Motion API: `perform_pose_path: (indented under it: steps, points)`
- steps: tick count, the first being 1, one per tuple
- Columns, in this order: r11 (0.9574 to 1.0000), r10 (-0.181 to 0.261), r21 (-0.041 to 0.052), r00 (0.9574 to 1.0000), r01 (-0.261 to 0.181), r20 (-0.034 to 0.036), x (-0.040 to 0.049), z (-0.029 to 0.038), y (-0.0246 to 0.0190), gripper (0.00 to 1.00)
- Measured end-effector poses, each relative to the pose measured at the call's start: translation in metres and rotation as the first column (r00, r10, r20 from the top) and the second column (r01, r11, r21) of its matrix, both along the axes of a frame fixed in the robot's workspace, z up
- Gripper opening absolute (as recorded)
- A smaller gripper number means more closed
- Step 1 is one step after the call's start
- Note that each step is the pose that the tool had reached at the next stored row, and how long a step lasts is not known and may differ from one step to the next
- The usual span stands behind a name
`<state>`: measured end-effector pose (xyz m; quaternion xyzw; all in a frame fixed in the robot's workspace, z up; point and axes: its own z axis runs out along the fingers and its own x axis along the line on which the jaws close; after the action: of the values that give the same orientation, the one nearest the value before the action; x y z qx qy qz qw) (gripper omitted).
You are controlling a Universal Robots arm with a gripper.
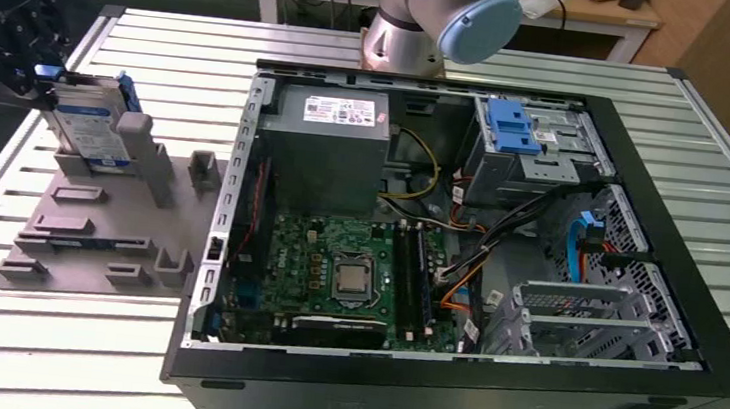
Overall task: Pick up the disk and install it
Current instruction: 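Pick up the disk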
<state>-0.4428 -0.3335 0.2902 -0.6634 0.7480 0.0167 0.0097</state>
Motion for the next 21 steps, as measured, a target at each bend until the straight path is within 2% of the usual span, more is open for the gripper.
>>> perform_pose_path:
  steps: [7, 9, 10, 15, 21]
  points:
    - [1.0000, 0.000, 0.0000, 1.0000, 0.000, 0.0000, 0.0000, -0.0008, 0.0000, 0.48]
    - [1.0000, 0.000, 0.0000, 1.0000, 0.000, 0.0001, 0.0000, -0.0008, 0.0000, 0.47]
    - [1.0000, 0.000, -0.0001, 1.0000, 0.000, 0.0001, 0.0000, -0.0008, 0.0000, 0.40]
    - [1.0000, 0.001, -0.0003, 1.0000, -0.001, 0.0002, -0.0001, -0.0009, -0.0002, 0.37]
    - [0.9992, 0.040, -0.0003, 0.9992, -0.040, 0.0001, -0.0007, -0.0008, -0.0018, 0.37]
